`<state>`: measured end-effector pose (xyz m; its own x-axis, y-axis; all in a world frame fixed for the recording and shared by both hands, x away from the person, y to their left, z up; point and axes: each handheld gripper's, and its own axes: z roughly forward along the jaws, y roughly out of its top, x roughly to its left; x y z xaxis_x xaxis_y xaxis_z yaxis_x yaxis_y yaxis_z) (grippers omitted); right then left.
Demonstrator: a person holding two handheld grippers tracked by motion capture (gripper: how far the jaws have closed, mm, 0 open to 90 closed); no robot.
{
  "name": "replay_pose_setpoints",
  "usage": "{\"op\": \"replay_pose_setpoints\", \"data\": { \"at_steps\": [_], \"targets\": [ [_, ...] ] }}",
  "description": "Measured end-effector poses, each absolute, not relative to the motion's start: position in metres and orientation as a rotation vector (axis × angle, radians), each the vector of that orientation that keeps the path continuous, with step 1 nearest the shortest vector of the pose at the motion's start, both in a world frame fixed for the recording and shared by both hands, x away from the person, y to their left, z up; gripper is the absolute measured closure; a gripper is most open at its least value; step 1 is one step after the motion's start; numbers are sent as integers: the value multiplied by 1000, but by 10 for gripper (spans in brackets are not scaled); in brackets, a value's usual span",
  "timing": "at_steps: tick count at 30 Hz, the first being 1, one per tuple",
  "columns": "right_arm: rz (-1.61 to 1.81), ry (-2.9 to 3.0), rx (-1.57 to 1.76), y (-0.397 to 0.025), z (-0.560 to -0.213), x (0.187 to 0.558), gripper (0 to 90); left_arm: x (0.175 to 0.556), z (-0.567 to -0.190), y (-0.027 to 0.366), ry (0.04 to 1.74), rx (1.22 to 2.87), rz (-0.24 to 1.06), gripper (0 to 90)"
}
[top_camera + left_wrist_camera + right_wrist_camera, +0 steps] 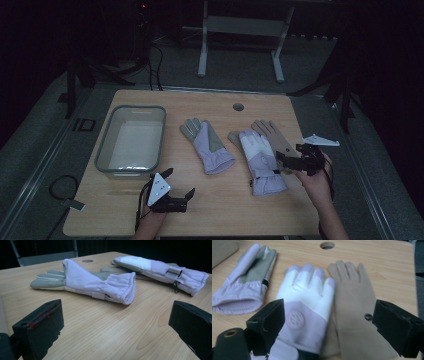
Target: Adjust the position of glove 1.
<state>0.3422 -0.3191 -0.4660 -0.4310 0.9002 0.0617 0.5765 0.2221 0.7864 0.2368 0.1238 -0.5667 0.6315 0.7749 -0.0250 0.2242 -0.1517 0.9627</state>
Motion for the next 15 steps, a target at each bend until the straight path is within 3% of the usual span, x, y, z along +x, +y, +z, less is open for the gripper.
{"op": "replay_pose_setpoints", "data": {
  "at_steps": [11, 15],
  "targets": [
    [1067, 2184, 1269, -278, -454, 367, 157, 237, -567, 124, 819, 1692, 588, 0],
    [1053, 2194, 1225, -260, -453, 374, 223, 237, -567, 124, 815, 1694, 591, 0]
  ]
}}
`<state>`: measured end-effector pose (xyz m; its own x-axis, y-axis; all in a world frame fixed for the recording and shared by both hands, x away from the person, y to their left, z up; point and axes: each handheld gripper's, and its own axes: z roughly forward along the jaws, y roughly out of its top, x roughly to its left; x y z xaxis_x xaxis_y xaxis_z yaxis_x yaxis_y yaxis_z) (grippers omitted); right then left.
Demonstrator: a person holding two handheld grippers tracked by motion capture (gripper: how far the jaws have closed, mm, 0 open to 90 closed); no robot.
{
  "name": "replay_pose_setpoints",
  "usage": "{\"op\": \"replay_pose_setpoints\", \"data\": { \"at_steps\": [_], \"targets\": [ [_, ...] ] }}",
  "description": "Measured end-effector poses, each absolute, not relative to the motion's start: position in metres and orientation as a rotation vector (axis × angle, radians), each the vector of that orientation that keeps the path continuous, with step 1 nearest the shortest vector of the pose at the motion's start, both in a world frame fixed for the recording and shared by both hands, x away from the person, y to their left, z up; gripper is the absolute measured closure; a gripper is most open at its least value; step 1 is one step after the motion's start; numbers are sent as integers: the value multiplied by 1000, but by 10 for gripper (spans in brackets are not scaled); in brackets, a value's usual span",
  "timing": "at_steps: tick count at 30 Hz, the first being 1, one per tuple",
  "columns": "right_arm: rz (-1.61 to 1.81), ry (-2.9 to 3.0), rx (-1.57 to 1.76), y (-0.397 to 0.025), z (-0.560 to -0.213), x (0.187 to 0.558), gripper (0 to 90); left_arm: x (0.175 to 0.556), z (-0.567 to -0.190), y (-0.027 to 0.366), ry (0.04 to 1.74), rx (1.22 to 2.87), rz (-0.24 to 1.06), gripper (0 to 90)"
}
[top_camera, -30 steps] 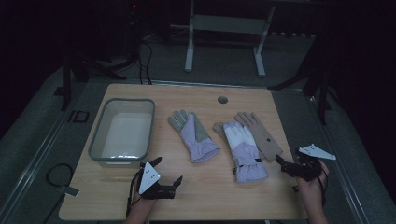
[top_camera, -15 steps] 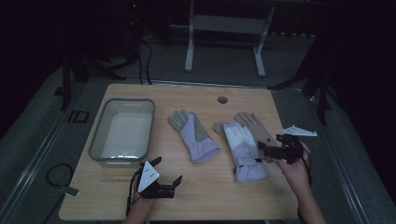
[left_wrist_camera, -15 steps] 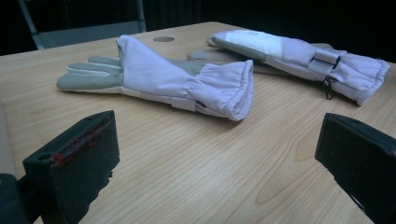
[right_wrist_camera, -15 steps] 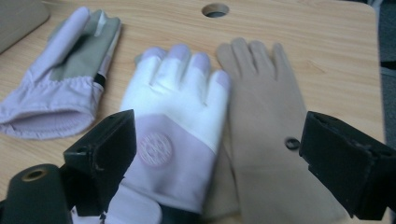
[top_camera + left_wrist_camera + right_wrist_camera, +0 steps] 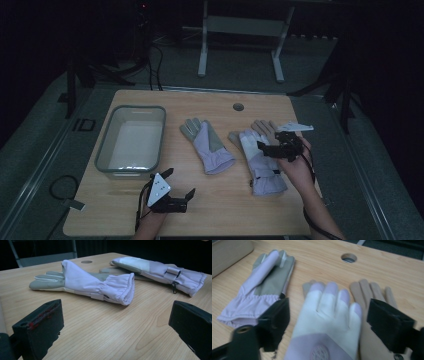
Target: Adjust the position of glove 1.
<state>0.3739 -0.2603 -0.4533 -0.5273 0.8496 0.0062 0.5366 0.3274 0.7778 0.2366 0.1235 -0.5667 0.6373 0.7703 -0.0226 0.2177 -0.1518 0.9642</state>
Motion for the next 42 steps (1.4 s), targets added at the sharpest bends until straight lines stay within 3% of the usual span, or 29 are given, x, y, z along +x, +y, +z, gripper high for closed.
{"op": "replay_pose_setpoints", "data": {
  "at_steps": [12, 29, 42],
  "targets": [
    [1040, 2344, 1111, -208, -464, 396, 326, 237, -567, 126, 812, 1677, 570, 0],
    [967, 2545, 1003, -139, -502, 435, 545, 237, -567, 126, 812, 1676, 564, 0],
    [822, 2654, 930, -99, -529, 451, 529, 236, -567, 125, 805, 1678, 561, 0]
  ]
}}
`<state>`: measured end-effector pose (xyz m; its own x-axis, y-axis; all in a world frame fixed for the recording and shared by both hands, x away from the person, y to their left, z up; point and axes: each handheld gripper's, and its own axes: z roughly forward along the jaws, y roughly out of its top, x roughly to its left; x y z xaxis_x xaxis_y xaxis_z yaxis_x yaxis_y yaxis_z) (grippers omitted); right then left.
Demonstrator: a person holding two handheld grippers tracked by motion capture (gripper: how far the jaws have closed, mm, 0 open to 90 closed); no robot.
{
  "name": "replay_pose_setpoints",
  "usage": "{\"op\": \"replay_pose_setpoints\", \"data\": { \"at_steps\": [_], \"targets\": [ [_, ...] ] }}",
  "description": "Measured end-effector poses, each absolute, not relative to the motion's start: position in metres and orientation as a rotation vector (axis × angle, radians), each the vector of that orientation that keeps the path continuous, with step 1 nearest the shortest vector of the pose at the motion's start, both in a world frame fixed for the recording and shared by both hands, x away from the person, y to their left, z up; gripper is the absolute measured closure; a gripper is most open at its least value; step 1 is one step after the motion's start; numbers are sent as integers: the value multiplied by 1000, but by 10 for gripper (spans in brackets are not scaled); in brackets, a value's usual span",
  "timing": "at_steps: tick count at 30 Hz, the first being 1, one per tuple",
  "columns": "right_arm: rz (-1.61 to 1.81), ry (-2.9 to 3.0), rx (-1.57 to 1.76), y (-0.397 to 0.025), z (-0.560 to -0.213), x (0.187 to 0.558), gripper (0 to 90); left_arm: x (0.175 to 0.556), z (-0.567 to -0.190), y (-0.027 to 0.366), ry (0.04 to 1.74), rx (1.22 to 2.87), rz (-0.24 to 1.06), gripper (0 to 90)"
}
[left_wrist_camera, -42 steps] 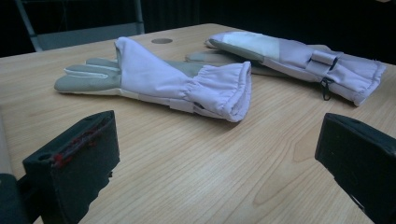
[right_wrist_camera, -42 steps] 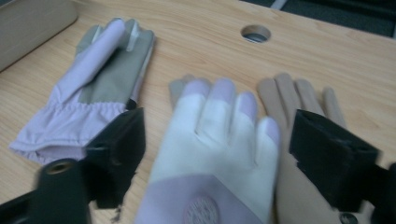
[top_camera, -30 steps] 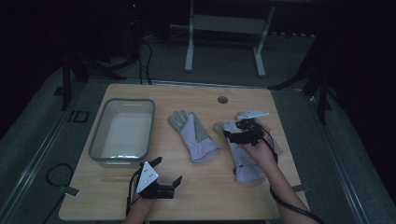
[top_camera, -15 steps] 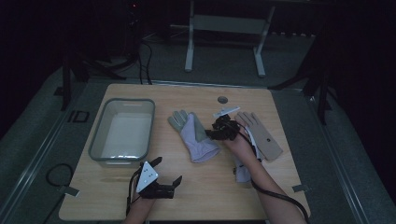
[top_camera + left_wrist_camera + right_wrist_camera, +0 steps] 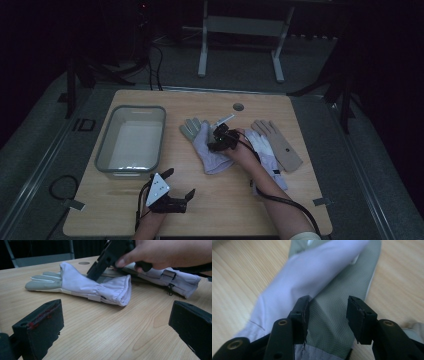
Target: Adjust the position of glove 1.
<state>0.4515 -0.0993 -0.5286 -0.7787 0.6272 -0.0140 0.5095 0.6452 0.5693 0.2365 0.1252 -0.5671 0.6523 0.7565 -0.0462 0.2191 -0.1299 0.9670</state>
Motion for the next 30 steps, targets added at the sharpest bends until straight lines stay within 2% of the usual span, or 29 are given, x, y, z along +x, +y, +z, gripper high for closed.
{"op": "replay_pose_setpoints", "data": {
  "at_steps": [3, 4, 5, 7, 8, 10, 22, 30],
  "targets": [
    [808, 2676, 925, -97, -535, 453, 547, 236, -567, 125, 806, 1678, 562, 0],
    [810, 2678, 929, -97, -535, 454, 580, 236, -567, 125, 805, 1677, 563, 0],
    [806, 2681, 919, -97, -535, 453, 614, 236, -567, 125, 805, 1678, 564, 0],
    [790, 2663, 919, -95, -535, 451, 781, 236, -567, 125, 805, 1680, 562, 0],
    [786, 2644, 921, -93, -535, 448, 832, 236, -567, 125, 805, 1679, 562, 0],
    [807, 2607, 976, -92, -534, 444, 869, 237, -567, 125, 808, 1677, 560, 0],
    [1050, 2370, 1330, -112, -497, 397, 876, 236, -567, 126, 814, 1666, 560, 0],
    [1030, 2380, 1354, -122, -505, 373, 873, 236, -567, 125, 811, 1672, 562, 0]
  ]
}}
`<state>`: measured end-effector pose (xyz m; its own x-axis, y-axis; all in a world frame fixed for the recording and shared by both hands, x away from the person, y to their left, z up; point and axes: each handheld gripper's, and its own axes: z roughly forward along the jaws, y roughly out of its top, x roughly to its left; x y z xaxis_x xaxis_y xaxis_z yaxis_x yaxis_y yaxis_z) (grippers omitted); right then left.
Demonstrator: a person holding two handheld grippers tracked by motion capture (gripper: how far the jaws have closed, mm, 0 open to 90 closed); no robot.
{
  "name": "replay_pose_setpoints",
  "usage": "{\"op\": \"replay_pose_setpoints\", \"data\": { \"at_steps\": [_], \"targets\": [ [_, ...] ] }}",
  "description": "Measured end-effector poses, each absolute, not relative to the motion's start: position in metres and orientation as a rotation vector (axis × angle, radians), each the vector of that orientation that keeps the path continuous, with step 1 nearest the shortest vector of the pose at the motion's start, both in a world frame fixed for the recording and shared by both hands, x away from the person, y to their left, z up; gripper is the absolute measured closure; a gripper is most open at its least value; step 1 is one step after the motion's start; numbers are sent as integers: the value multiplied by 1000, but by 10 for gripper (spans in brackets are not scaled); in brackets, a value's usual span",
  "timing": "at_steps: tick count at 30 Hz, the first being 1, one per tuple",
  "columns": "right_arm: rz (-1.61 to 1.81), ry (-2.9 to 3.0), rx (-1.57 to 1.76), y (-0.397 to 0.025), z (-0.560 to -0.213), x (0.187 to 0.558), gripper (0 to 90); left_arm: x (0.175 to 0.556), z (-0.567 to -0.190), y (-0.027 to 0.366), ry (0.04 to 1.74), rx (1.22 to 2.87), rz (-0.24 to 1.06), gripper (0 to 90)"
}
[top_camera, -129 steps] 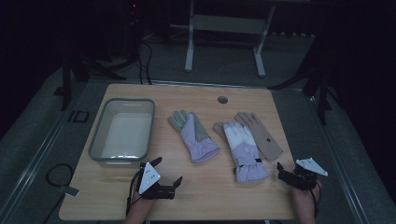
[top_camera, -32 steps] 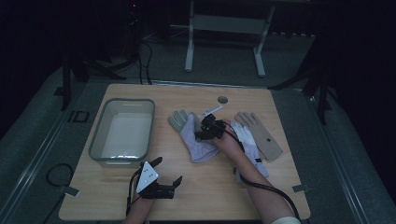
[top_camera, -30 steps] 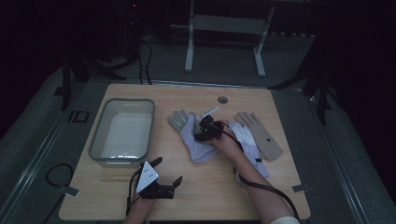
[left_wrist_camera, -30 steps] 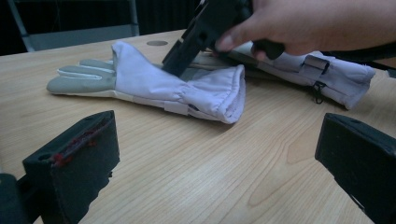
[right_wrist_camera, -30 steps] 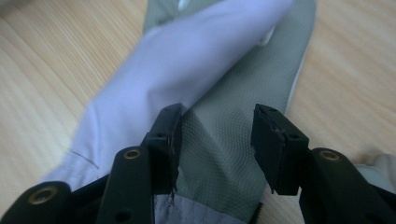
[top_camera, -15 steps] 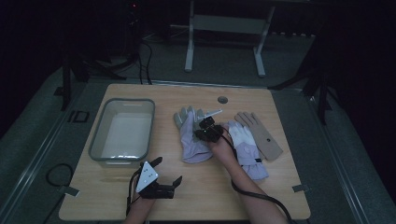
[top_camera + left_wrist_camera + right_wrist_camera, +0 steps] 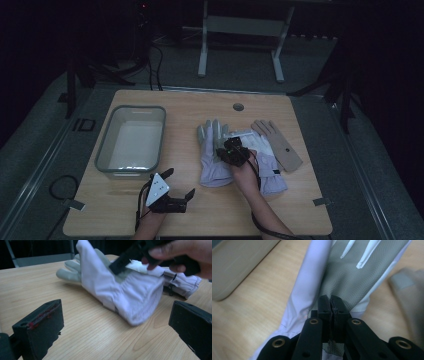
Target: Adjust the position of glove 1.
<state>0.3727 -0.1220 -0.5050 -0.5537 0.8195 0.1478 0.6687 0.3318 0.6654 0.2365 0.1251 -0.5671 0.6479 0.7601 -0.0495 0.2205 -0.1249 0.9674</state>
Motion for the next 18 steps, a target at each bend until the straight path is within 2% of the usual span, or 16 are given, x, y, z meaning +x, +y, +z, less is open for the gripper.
{"op": "replay_pose_setpoints", "data": {
  "at_steps": [3, 6, 13, 16, 18],
  "targets": [
    [998, 2397, 1371, -124, -519, 372, 858, 237, -567, 125, 809, 1679, 561, 0],
    [960, 2406, 1366, -123, -532, 373, 679, 236, -567, 125, 809, 1679, 563, 0],
    [927, 2380, 1310, -116, -539, 369, 584, 237, -567, 125, 806, 1684, 564, 0],
    [943, 2387, 1289, -116, -530, 367, 531, 236, -567, 125, 806, 1683, 563, 0],
    [966, 2387, 1260, -119, -519, 365, 526, 237, -567, 125, 805, 1685, 561, 0]
  ]
}}
